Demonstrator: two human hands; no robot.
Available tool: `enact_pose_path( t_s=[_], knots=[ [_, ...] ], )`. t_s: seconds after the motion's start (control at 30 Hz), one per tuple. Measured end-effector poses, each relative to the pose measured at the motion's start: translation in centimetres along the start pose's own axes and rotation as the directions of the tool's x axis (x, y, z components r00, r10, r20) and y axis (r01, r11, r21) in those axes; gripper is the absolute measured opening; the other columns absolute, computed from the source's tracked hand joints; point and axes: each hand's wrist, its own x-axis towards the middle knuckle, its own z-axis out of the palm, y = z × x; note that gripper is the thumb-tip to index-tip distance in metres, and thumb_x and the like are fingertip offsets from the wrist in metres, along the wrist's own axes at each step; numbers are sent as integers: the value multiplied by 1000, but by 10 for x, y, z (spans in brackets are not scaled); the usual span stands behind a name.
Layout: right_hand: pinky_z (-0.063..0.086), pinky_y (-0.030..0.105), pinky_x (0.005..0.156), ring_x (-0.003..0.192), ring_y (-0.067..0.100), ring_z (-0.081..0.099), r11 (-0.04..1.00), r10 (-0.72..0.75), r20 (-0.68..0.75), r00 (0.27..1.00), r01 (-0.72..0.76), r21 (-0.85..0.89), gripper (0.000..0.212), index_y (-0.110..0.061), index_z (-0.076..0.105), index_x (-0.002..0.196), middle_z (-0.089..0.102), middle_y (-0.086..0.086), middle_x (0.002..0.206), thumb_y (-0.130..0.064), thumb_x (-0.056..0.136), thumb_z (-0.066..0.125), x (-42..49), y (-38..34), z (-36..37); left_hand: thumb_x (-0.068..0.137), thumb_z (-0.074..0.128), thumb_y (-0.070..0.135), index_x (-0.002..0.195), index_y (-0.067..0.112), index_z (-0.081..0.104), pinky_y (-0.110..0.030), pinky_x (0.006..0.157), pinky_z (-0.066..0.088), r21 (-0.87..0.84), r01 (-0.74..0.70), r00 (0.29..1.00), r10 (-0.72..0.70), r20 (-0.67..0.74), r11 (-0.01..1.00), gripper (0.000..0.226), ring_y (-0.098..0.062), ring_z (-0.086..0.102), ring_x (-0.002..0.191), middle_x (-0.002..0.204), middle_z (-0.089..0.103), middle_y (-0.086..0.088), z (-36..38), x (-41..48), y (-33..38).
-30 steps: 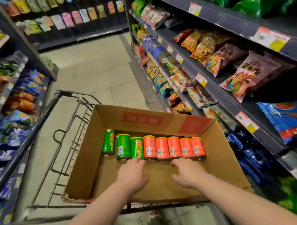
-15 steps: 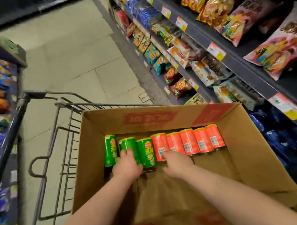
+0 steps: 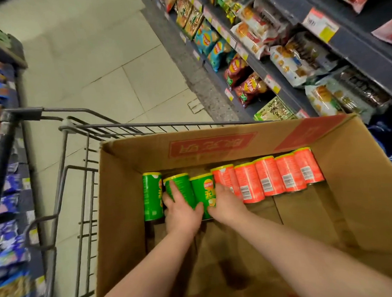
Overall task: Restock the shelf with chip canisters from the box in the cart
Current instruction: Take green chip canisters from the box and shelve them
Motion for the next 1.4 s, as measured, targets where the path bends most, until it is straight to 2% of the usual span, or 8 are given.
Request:
enact_pose_path(
  t_s=[0.2, 0.37, 0.57, 0.73, 0.87, 1.03, 1.2, 1.4],
  knots=[
    [46, 37, 90, 117, 27, 53, 999, 51, -66, 997, -52, -9, 69, -14, 38, 133, 46, 7, 131, -48, 80, 67, 0, -2, 6, 85, 66, 36, 151, 19, -9, -44, 103, 36, -47, -20, 999, 17, -48, 999, 101, -42, 37, 129, 153, 8, -16, 5, -2, -8],
    [51, 37, 80, 106, 27, 60, 999, 42, -92, 995, -42, -3, 66, -17, 32, 129, 55, 5, 121, -42, 80, 69, -5, -8, 16, 84, 65, 35, 151, 21, -12, -46, 105, 33, -64, 22, 998, -26, -51, 998, 103, -42, 33, 131, 151, 15, -16, 8, -10, -16],
    [50, 38, 89, 115, 27, 56, 993, 95, -51, 994, -91, 76, 89, -16, 19, 143, 48, 8, 129, -36, 76, 75, -1, -10, 22, 82, 68, 31, 149, 27, -17, -46, 103, 34, -165, 101, 995, -102, 0, 981, 108, -40, 40, 127, 145, 33, -17, 7, -11, -21],
    [49, 36, 91, 113, 25, 54, 960, 165, -24, 986, -155, 234, 75, -18, 41, 131, 48, 5, 125, -33, 69, 80, -2, -10, 23, 85, 65, 34, 149, 28, -16, -42, 99, 37, -194, 127, 992, -126, 20, 973, 104, -37, 42, 125, 144, 32, -17, 1, -17, -19],
    [48, 32, 85, 106, 23, 58, 943, 161, -4, 987, -153, 296, 71, -23, 40, 127, 59, 2, 115, -34, 68, 78, -11, -5, 12, 83, 66, 33, 150, 29, -11, -41, 98, 38, -268, 123, 992, -122, 19, 956, 102, -37, 44, 124, 142, 36, -16, -3, -25, -19],
    [47, 32, 91, 110, 20, 55, 911, 154, -42, 987, -126, 394, 87, -25, 30, 140, 55, -1, 121, -32, 67, 77, -38, 9, -19, 75, 74, 30, 152, 28, -1, -44, 100, 43, -378, -16, 1000, 23, 14, 926, 107, -33, 50, 120, 137, 46, -13, -6, -36, -10],
    [47, 31, 91, 102, 16, 56, 854, 236, -103, 966, -156, 496, 81, -22, 32, 138, 53, -3, 109, -26, 70, 75, -71, 37, -46, 74, 75, 28, 152, 26, 5, -34, 99, 41, -424, -119, 984, 163, 69, 898, 105, -31, 51, 121, 137, 46, -13, -2, -52, 18],
    [38, 21, 77, 92, 13, 50, 796, 331, -195, 923, -162, 583, 76, -17, 31, 139, 49, -3, 104, -17, 75, 73, -115, 74, -67, 73, 74, 28, 152, 27, 6, -24, 91, 40, -482, -247, 926, 351, 137, 841, 105, -17, 52, 106, 124, 52, -2, 15, -80, 52]
  ],
)
